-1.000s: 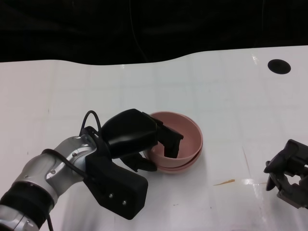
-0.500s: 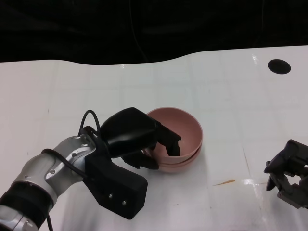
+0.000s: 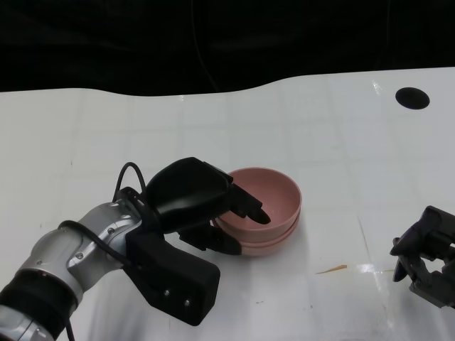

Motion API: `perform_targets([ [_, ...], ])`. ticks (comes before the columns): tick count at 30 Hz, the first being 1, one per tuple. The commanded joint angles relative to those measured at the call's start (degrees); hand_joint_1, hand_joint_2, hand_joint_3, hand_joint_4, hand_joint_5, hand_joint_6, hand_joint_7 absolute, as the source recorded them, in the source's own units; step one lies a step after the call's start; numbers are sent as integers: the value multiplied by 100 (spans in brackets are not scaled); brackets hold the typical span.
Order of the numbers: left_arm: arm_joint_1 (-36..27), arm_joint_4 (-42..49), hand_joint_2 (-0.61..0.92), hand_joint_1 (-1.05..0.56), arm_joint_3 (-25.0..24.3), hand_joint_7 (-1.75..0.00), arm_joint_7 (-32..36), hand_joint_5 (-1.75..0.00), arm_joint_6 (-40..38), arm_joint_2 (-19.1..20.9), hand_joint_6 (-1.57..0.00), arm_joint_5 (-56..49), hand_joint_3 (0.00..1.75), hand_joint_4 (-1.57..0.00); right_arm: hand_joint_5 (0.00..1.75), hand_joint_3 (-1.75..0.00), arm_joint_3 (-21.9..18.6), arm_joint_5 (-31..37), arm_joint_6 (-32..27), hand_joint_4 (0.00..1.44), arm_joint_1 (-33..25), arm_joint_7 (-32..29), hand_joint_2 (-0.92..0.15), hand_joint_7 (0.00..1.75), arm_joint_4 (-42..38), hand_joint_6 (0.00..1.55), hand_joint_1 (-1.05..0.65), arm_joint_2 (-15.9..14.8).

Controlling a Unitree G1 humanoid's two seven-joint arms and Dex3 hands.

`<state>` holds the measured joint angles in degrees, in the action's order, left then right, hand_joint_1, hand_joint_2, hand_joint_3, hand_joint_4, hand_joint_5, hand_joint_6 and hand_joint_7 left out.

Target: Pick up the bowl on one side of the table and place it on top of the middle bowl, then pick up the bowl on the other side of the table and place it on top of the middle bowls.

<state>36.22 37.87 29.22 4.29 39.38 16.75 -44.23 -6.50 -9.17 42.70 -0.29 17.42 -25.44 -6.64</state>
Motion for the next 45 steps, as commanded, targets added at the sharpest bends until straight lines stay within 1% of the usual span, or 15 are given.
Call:
perform_targets([
  [1,-85,-29,92,-91,-17,0,144,-6,1,97,-77,25,33,-61,163,-62,-83,-41,110,80,10,-1,-85,135,-30,74,-9,-70],
  [3,-113,-57,92,-93,-30,0,155,-5,-11,101,-77,43,34,-60,163,-62,-83,-54,118,80,16,8,-86,135,-41,74,-8,-69],
  [6,-181,-112,92,-100,-79,0,104,-2,-52,96,-70,134,37,-56,162,-62,-89,-69,153,81,34,21,-86,135,-83,75,-9,-69],
  [10,-274,-163,92,-104,-167,0,-15,-1,-78,74,-66,350,38,-54,162,-62,-92,-37,171,81,48,-8,-86,135,-96,75,-9,-69],
  [17,-560,-341,92,-105,-433,0,-579,0,-140,17,-59,1231,37,-50,163,-63,-91,-99,155,81,46,53,-85,136,-100,74,-8,-81],
  [22,-617,-438,92,-105,-491,0,-732,0,-193,9,-58,1330,36,-50,163,-64,-103,-116,164,80,50,89,-85,136,-109,73,-8,-77],
  [24,-872,-631,92,-105,-724,0,-1280,0,-344,0,-55,2115,36,-45,163,-64,-116,-120,201,81,74,102,-85,136,-162,74,-8,-82],
  [27,-1086,-859,92,-105,-923,0,-1763,0,-484,-23,-52,2768,35,-42,162,-64,-123,-136,191,81,83,113,-85,136,-171,74,-8,-76],
  [30,-1227,-1028,92,-105,-1075,0,-2080,-2,-560,-64,-52,3187,33,-47,162,-64,-119,-160,139,82,76,115,-84,136,-137,75,-8,-65],
  [31,-1313,-1106,92,-105,-1160,0,-2246,-3,-624,-114,-52,3479,33,-47,162,-65,-121,-125,169,82,85,97,-84,136,-159,75,-8,-76],
  [33,-1475,-1283,92,-103,-1316,-1,-2516,-5,-763,-169,-55,3938,31,-53,161,-65,-124,-86,203,82,99,77,-84,136,-193,74,-9,-86],
  [36,-1657,-1583,92,-103,-1490,-2,-2809,-8,-1017,-157,-58,4338,34,-58,161,-65,-124,-90,208,81,110,77,-84,136,-211,74,-9,-78],
  [40,-1852,-1922,92,-102,-1744,-2,-3212,-8,-1364,-127,-59,4877,38,-60,162,-65,-128,-109,179,81,101,85,-84,136,-186,74,-8,-85],
  [45,-2081,-2331,92,-95,-2098,-5,-3570,-12,-1865,-181,-66,5556,38,-70,162,-64,-143,-137,185,81,116,113,-85,135,-217,74,-8,-100],
])
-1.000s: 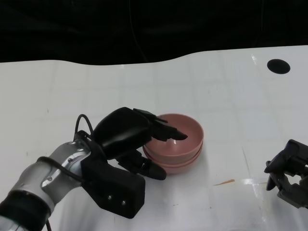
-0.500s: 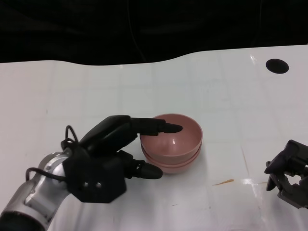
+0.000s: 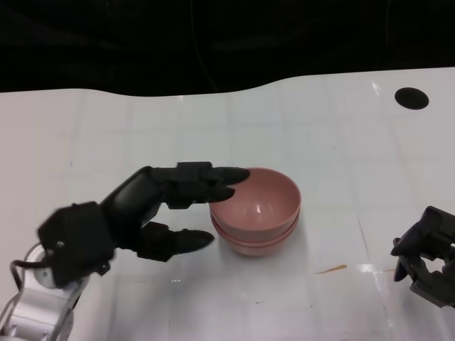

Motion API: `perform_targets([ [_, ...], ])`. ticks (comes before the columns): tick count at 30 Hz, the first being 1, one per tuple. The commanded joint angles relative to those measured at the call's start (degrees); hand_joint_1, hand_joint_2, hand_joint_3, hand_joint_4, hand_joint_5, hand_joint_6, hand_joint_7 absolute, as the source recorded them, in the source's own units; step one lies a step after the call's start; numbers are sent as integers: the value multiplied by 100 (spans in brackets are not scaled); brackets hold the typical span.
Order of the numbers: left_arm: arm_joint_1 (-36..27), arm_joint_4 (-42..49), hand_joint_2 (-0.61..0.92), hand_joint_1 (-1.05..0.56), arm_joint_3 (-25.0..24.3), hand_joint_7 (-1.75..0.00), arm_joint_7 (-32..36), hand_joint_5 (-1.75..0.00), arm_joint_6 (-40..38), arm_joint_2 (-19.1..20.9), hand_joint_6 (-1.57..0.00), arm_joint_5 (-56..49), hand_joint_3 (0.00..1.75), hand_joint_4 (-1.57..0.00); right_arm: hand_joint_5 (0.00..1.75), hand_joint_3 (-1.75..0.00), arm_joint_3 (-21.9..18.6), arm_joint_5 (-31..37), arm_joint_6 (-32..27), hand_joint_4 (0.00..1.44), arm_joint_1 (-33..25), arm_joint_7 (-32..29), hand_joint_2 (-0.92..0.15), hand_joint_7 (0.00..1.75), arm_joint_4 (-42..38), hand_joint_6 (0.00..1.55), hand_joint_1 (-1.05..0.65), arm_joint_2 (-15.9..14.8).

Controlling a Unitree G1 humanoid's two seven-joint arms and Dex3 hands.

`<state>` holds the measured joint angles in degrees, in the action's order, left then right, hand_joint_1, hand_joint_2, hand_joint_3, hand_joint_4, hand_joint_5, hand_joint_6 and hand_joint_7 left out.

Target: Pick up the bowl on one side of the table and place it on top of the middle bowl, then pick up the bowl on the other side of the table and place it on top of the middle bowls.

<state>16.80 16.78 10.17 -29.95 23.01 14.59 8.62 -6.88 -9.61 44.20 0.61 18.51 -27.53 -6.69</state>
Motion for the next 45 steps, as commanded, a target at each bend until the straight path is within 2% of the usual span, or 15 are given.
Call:
perform_targets([
  [1,-186,-302,92,-94,-265,-5,-236,-13,-384,24,-67,452,37,-72,162,-64,-107,-80,22,81,19,-11,-85,135,6,74,-8,-94],
  [8,-684,-1087,92,-68,-882,-7,-698,-20,-1818,73,-75,1767,23,-79,162,-64,-110,-75,-1,81,18,-5,-85,136,31,74,-8,-93],
  [10,-783,-1226,92,-62,-1052,-5,-777,-55,-2180,88,-77,2046,22,-64,162,-64,-118,-83,5,81,36,5,-85,136,12,74,-8,-90],
  [12,-898,-1318,92,-58,-1281,-5,-835,-78,-2644,75,-80,2447,15,-56,162,-63,-127,-69,31,81,58,3,-85,136,-14,74,-7,-92],
  [15,-1045,-1447,92,-52,-1542,-7,-811,-87,-3130,44,-84,2797,12,-57,162,-63,-141,-51,44,81,74,1,-85,137,-40,73,-7,-105],
  [19,-1204,-1442,92,-42,-1798,-11,-1006,-102,-3294,69,-91,2948,16,-58,162,-63,-160,-55,19,82,65,1,-85,136,-22,74,-8,-104],
  [28,-1378,-1275,92,-35,-2126,-18,-1487,-121,-3300,106,-99,2975,18,-63,161,-62,-172,-61,47,82,77,32,-85,135,-43,74,-8,-112],
  [29,-1455,-1243,88,-30,-2179,-34,-1562,-135,-3285,132,-99,2988,26,-64,161,-62,-177,-43,46,82,80,21,-85,135,-48,74,-8,-119],
  [30,-1517,-1217,79,-26,-2226,-60,-1630,-144,-3265,148,-90,2987,46,-64,160,-62,-180,-27,38,82,79,8,-85,135,-44,74,-8,-123],
  [31,-1567,-1186,65,-20,-2267,-88,-1697,-151,-3216,151,-79,2971,76,-63,160,-62,-185,-27,41,82,83,10,-85,135,-52,74,-8,-126],
  [34,-1629,-1073,49,-10,-2316,-117,-1848,-159,-3025,133,-72,2862,114,-65,161,-62,-198,-43,28,82,88,24,-86,136,-63,74,-8,-126],
  [38,-1665,-924,44,-5,-2334,-130,-1988,-162,-2836,103,-71,2768,128,-69,161,-61,-201,-43,2,82,77,22,-86,136,-36,74,-8,-122],
  [40,-1700,-770,50,3,-2347,-135,-2120,-163,-2729,84,-77,2746,134,-74,161,-61,-201,-54,27,82,83,44,-86,136,-44,74,-8,-129],
  [45,-1799,-649,52,4,-2310,-148,-1998,-169,-2421,-2,-83,2473,139,-80,161,-61,-216,-65,46,82,94,81,-86,135,-85,74,-8,-144],
])
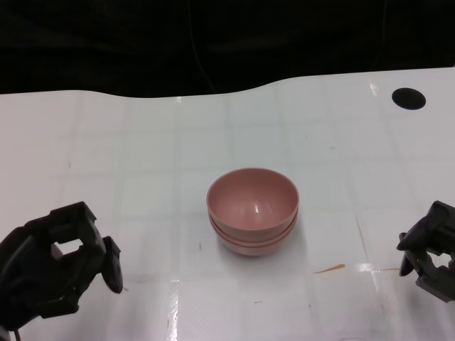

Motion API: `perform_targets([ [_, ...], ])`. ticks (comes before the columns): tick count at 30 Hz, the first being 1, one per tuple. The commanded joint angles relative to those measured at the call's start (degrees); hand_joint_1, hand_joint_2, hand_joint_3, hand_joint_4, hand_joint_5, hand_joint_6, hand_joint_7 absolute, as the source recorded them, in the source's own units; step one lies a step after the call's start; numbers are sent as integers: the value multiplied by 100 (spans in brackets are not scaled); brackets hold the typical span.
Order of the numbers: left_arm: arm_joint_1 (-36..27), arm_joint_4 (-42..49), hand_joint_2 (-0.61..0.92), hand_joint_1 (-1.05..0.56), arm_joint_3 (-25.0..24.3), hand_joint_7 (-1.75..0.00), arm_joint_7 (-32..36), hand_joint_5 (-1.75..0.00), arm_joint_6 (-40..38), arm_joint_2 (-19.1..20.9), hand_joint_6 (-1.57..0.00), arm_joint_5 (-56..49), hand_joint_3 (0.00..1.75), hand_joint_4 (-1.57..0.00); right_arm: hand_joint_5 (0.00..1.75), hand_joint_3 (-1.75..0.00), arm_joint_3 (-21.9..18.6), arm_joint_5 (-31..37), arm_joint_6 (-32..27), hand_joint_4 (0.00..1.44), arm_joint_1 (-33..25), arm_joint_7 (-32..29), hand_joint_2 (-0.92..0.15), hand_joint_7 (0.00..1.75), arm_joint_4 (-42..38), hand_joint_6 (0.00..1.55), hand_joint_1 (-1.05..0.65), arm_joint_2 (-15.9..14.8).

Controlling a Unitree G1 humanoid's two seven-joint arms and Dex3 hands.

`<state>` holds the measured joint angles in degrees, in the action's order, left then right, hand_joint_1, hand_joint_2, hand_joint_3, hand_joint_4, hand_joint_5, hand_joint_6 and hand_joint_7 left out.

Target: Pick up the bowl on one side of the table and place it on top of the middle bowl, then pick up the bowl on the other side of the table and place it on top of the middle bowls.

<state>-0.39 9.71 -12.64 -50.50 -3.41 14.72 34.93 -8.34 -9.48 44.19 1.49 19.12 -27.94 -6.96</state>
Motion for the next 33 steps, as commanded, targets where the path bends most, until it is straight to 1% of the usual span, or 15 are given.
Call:
perform_targets([
  [1,-89,89,53,4,-34,-152,70,-172,296,-60,-83,-200,141,-81,161,-62,-69,-76,38,82,-2,28,-86,135,-35,74,-8,-120],
  [6,-89,212,54,2,-27,-164,108,-175,476,-238,-82,-282,142,-84,161,-62,-69,-87,-17,82,-32,31,-85,135,19,74,-8,-110],
  [8,-73,264,57,0,-17,-167,100,-175,501,-334,-80,-282,133,-86,161,-63,-71,-116,-29,82,-33,54,-85,136,15,74,-8,-110],
  [13,-63,287,61,-2,40,-169,113,-175,550,-478,-78,-343,125,-84,160,-64,-83,-85,12,82,-10,49,-84,136,-38,75,-8,-119],
  [15,-85,264,61,-2,90,-168,245,-175,583,-576,-77,-434,124,-84,161,-64,-79,-78,12,82,-7,54,-84,136,-37,75,-8,-118],
  [23,-72,236,60,-1,214,-170,546,-175,520,-722,-74,-532,127,-83,161,-66,-83,-119,-15,82,-9,94,-83,135,-19,75,-8,-113],
  [29,9,451,59,1,176,-171,547,-175,572,-716,-74,-558,132,-84,160,-66,-94,-80,-2,83,-5,59,-82,133,-33,76,-9,-110],
  [33,22,566,59,1,147,-172,542,-175,566,-710,-72,-546,131,-84,160,-66,-91,-121,30,82,-8,124,-83,133,-60,75,-9,-120],
])
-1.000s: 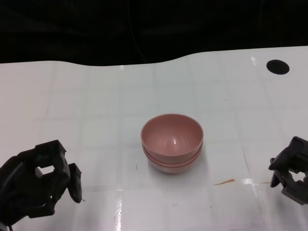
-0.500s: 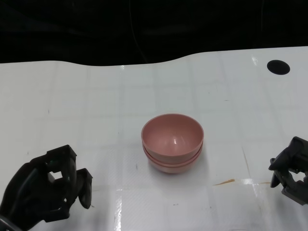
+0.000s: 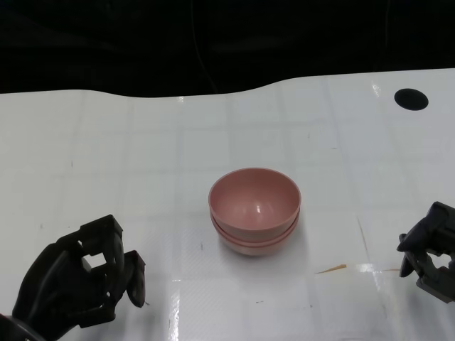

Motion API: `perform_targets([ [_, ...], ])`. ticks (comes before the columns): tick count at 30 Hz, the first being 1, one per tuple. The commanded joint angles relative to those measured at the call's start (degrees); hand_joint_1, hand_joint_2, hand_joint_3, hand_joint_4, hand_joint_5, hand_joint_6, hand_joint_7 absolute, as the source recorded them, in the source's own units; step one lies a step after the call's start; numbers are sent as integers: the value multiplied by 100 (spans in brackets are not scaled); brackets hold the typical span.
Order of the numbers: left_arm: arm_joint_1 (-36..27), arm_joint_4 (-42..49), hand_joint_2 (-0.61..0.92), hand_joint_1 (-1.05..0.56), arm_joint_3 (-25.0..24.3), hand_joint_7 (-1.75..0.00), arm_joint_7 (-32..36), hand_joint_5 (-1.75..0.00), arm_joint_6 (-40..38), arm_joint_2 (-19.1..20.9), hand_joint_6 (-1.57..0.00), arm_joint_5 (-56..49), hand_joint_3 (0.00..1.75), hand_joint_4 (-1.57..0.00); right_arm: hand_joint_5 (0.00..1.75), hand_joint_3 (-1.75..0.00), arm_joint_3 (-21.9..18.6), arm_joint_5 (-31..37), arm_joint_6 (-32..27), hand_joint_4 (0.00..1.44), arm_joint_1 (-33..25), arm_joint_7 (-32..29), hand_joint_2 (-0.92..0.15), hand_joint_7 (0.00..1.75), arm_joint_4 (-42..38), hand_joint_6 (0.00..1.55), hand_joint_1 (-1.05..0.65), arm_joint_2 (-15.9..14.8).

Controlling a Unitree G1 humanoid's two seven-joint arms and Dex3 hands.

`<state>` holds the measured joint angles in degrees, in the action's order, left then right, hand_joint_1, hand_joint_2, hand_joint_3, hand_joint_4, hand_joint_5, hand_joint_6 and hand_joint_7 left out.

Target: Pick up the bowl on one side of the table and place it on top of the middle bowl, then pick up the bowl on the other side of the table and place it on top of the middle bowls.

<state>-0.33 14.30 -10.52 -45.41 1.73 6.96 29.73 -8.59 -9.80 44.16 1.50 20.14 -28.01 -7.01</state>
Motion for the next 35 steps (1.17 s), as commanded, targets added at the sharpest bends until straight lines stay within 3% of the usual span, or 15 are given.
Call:
perform_targets([
  [1,19,136,59,1,-70,-172,25,-175,62,66,-72,-27,130,-84,160,-66,-68,-80,51,82,-8,20,-83,133,-62,75,-9,-112],
  [8,35,295,62,-1,-93,-171,-61,-175,226,25,-70,5,121,-82,161,-67,-65,9,58,82,-64,-39,-83,135,-16,75,-10,-115],
  [33,-10,224,61,-1,-100,-165,-43,-175,205,-56,-76,79,121,-84,160,-66,-43,36,188,83,-91,-40,-83,135,-51,75,-9,-107],
  [34,-10,235,61,-1,-101,-165,-57,-175,223,-58,-76,79,121,-84,161,-69,-54,136,255,83,327,-115,-82,137,-722,75,-10,-87],
  [35,-13,228,61,-1,-100,-166,-63,-175,222,-60,-76,78,121,-84,165,-82,-66,189,327,84,609,-154,-76,143,-1186,74,-11,-71],
])
